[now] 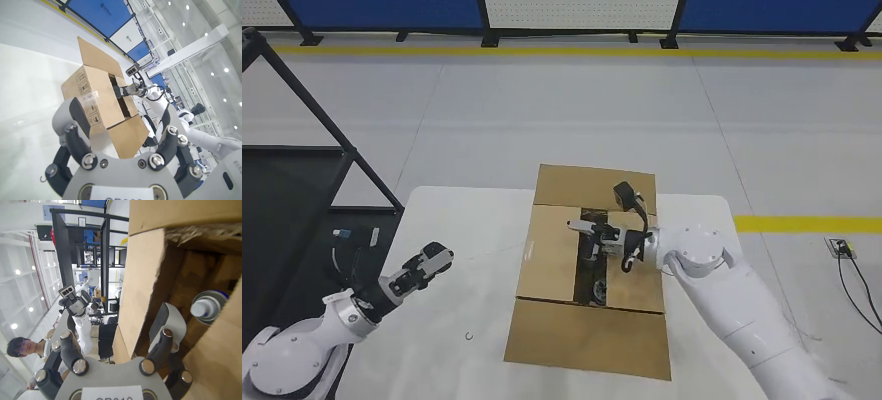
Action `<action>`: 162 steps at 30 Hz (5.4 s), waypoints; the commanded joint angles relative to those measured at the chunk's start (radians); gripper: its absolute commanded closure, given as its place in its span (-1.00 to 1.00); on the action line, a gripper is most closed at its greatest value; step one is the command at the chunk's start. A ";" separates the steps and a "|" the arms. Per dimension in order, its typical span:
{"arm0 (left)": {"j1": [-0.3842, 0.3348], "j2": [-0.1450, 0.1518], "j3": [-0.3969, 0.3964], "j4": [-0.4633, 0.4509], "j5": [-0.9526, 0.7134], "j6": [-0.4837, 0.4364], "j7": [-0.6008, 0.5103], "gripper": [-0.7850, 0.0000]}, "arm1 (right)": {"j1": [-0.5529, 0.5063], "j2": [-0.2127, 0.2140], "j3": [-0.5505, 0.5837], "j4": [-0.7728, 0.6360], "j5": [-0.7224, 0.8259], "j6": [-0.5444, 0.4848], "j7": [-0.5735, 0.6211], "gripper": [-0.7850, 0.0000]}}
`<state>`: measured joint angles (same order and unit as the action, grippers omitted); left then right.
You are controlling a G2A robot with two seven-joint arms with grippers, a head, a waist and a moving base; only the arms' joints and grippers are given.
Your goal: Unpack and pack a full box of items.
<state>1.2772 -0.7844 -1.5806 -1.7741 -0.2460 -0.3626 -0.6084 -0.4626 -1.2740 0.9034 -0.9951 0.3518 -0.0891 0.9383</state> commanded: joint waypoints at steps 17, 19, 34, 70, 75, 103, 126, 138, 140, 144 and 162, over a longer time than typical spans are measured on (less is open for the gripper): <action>0.023 -0.014 -0.014 0.004 -0.044 -0.016 -0.031 -1.00 | 0.089 -0.059 -0.031 0.058 0.161 -0.079 0.118 -1.00; 0.023 -0.014 -0.018 0.011 -0.057 -0.028 -0.049 -1.00 | 0.105 -0.069 -0.046 0.062 0.167 -0.057 0.116 -1.00; 0.026 -0.016 -0.018 0.007 -0.075 -0.041 -0.059 -1.00 | 0.093 -0.070 -0.043 0.054 0.173 -0.054 0.095 -1.00; 0.135 -0.035 -0.025 -0.125 0.201 0.270 0.000 -1.00 | 0.310 -0.379 -0.299 0.411 0.308 -0.210 -0.060 -1.00; 0.092 -0.042 0.023 -0.092 0.209 0.301 0.009 -1.00 | 0.318 -0.404 -0.294 0.461 0.326 -0.232 0.004 -1.00; 0.068 -0.063 0.075 0.040 0.330 0.443 0.016 -1.00 | 0.271 -0.370 -0.127 0.503 0.312 -0.403 0.083 -1.00; 0.031 -0.081 0.113 0.092 0.354 0.463 -0.004 -1.00 | 0.262 -0.388 -0.128 0.488 0.166 -0.276 -0.004 -1.00; 0.068 -0.087 0.047 0.042 0.275 0.416 0.035 -1.00 | 0.298 -0.443 -0.162 0.579 0.112 -0.229 -0.082 -1.00; 0.076 -0.088 0.035 0.038 0.255 0.406 0.042 -1.00 | 0.304 -0.450 -0.164 0.596 0.110 -0.210 -0.068 -1.00; 0.088 -0.091 0.018 0.027 0.241 0.396 0.060 -1.00 | 0.309 -0.467 -0.169 0.622 0.107 -0.195 -0.063 -1.00; 0.113 -0.103 -0.029 0.020 0.159 0.359 0.080 -1.00 | 0.341 -0.525 -0.193 0.711 0.012 -0.150 -0.122 -1.00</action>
<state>1.3907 -0.8872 -1.6090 -1.7539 -0.0872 -0.0038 -0.5273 -0.1221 -1.7976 0.7092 -0.2883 0.3651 -0.2392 0.8155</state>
